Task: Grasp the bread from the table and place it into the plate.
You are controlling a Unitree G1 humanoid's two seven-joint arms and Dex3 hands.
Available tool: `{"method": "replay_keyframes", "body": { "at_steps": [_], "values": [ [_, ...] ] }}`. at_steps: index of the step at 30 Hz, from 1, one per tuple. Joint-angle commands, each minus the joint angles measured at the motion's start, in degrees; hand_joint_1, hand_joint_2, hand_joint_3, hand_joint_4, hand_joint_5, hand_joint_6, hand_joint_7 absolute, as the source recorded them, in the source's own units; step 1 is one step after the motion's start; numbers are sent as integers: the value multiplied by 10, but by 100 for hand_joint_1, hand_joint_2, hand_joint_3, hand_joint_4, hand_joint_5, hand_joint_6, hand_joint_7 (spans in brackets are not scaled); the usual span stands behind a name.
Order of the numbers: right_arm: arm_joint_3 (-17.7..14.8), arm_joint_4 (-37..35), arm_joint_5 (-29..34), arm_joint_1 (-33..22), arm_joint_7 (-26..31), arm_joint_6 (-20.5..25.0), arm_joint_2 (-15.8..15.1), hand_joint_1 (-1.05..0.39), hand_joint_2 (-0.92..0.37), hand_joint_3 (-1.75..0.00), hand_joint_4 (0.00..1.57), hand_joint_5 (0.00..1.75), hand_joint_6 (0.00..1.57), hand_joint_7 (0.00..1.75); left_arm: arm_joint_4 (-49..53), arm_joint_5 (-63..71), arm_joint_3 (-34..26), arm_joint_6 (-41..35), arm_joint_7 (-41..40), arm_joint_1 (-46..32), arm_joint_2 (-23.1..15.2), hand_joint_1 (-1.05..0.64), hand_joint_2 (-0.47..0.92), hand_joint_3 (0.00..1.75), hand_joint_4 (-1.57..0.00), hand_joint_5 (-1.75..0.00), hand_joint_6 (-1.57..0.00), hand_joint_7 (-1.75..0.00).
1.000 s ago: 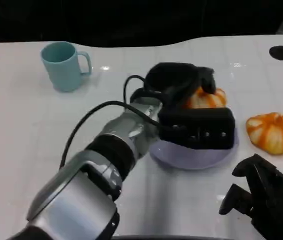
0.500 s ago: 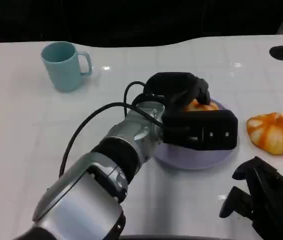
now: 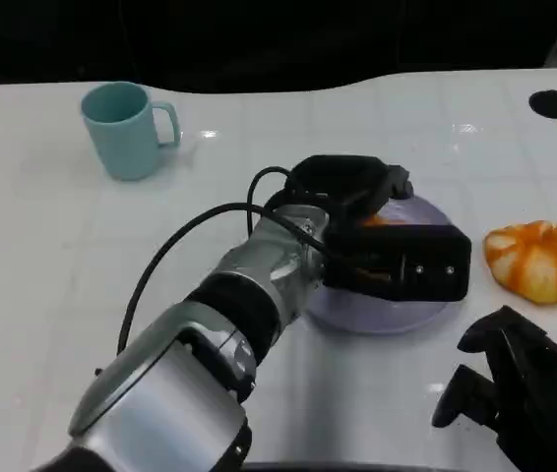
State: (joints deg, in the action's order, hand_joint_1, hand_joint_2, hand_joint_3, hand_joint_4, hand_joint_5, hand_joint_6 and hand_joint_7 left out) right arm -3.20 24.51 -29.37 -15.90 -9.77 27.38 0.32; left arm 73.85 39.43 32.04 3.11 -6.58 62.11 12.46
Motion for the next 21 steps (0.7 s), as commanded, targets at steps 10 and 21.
{"method": "replay_keyframes", "body": {
  "at_steps": [10,21],
  "values": [
    [-11,-10,-4,10,-8,-4,-8,-52,-92,-31,63,175,48,165,3,-15,-4,-5,131,40,-23,-93,92,43,0,-1,-8,-1],
    [-18,-26,-6,19,-16,-8,-7,-51,-92,-31,62,175,45,169,-28,-80,-62,26,190,43,-67,-93,92,46,-2,-1,-10,-2]
  ]
}}
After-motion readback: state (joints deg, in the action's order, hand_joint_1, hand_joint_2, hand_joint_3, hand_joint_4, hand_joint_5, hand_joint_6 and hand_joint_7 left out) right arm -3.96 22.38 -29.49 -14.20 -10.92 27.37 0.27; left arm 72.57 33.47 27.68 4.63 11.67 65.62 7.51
